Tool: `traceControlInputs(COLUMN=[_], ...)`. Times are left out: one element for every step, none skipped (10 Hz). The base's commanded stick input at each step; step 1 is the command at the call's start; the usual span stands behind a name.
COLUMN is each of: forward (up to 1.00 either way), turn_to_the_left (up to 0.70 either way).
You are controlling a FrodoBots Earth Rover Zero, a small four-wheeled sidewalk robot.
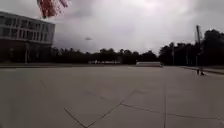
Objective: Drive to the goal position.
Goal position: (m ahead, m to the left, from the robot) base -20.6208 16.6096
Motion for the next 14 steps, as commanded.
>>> traceControlInputs(forward=[0.0,0.0,0.0,0.0,0.0,0.0,0.0,0.0,0.0,0.0,0.0,0.0,0.0,0.0], turn_to_the_left=[0.7,0.7,0.7,0.7,0.7,0.7,0.7,0.7,0.7,0.7,0.7,0.7,0.7,0.7])
